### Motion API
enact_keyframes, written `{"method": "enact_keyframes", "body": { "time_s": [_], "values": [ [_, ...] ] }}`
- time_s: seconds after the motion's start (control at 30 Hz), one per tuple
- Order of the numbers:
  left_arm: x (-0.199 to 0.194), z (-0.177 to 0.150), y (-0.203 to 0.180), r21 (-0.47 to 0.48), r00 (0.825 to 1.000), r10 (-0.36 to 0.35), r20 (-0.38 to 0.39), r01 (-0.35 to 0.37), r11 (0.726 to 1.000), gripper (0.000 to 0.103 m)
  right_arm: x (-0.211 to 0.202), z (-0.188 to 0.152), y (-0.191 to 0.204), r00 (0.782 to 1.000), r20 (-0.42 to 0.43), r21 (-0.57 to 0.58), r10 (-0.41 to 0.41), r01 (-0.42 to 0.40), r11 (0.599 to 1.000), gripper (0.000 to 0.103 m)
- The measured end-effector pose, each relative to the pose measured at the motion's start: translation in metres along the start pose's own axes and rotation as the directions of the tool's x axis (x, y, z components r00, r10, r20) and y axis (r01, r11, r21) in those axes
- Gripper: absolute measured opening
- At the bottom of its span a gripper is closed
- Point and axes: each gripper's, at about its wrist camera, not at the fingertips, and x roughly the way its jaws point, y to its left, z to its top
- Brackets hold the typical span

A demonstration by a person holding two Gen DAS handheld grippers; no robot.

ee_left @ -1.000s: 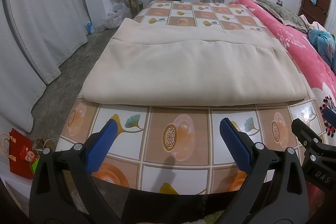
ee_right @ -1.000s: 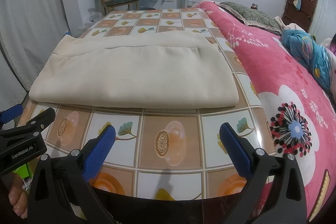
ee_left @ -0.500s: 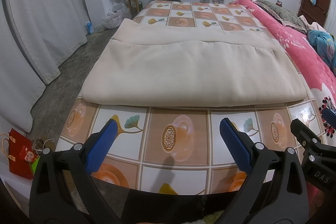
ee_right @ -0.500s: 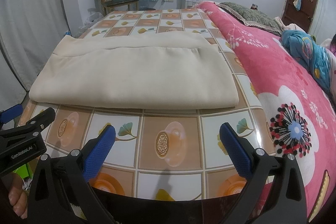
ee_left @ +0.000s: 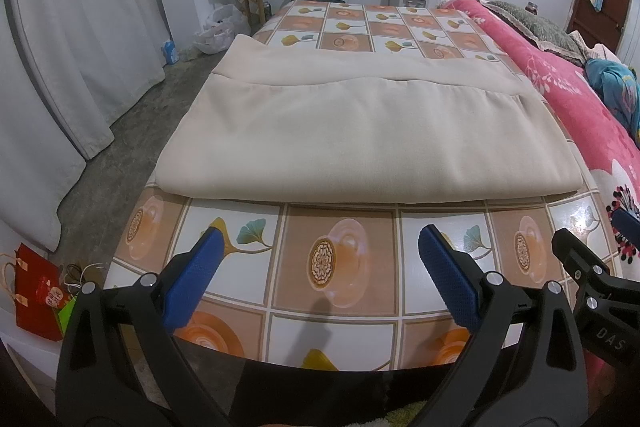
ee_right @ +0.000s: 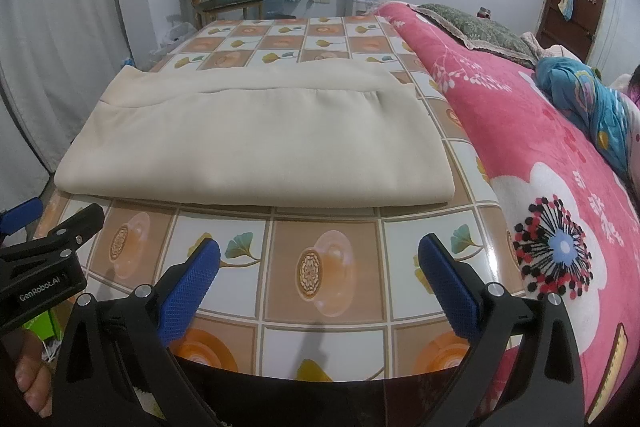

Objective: Fold large clothes

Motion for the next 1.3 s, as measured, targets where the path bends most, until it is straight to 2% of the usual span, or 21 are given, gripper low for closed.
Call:
{"method": "enact_keyframes", "body": {
  "time_s": [0.7, 1.3],
  "values": [
    [0.000, 0.000, 0.004, -0.001, 1.000, -0.003, -0.001, 0.003, 1.000, 0.094, 0.000, 0.000, 0.001, 1.000, -0.001, 0.001, -0.001, 0.001, 1.000, 0.097],
    [0.003, -0.003, -0.011, -0.007, 1.000, -0.006, -0.017, 0.006, 1.000, 0.094, 0.000, 0.000, -0.001, 1.000, -0.003, 0.001, 0.000, 0.000, 1.000, 0.097]
  ]
}}
